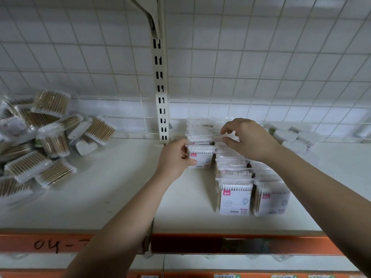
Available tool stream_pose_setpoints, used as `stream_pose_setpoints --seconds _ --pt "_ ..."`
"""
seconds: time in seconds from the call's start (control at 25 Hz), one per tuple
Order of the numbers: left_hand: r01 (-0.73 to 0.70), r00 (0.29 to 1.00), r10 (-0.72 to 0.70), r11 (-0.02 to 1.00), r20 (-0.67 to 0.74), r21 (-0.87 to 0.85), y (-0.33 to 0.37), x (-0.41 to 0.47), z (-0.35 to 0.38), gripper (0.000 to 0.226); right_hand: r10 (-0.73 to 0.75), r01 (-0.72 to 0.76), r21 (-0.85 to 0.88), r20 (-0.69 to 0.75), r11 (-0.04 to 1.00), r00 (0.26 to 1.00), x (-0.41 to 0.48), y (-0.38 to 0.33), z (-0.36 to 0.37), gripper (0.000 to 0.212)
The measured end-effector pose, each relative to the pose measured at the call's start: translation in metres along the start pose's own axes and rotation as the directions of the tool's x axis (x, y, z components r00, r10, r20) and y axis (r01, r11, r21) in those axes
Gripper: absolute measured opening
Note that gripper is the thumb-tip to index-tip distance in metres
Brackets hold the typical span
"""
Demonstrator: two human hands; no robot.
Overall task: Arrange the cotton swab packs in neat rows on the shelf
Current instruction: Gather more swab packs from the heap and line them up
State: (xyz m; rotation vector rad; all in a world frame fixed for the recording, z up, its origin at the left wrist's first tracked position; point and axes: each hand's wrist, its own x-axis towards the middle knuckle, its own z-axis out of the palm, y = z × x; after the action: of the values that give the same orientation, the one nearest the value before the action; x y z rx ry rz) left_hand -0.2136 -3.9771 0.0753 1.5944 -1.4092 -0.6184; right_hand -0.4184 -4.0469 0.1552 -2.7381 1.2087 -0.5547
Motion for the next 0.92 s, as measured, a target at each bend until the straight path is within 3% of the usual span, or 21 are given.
stream_pose_setpoints --seconds 0.16,0.32,0.52,0.76,0.92 --pt "0.014 0.998 -0.012 0.999 -0.059 0.041 0.003 0.008 0.0 0.049 -0.028 0.028 0.012 -0.025 1.0 0.999 0.005 -0.007 -0.001 0.017" --pt "0.06 0.997 -0.06 0.998 -0.051 0.016 0.003 0.006 -0.004 0.049 -0.06 0.062 0.027 -0.093 0.998 0.994 0.018 -0.029 0.0 0.016" --pt "0.046 0.999 -0.046 0.999 -0.012 0.029 0.0 -0.009 -0.033 0.062 -0.174 0.177 0.033 -0.074 0.984 0.982 0.047 -0.078 0.011 0.016" --pt "0.052 0.982 0.003 0.957 -0.19 0.287 -0.037 -0.054 -0.13 0.035 -0.291 0.294 0.101 -0.047 0.95 0.956 0.082 -0.148 0.042 0.016" --pt "0.081 0.946 0.052 0.917 -0.319 0.391 -0.071 -0.087 -0.192 0.028 -0.339 0.336 0.16 -0.009 0.928 0.941 0.099 -0.2 0.079 0.018"
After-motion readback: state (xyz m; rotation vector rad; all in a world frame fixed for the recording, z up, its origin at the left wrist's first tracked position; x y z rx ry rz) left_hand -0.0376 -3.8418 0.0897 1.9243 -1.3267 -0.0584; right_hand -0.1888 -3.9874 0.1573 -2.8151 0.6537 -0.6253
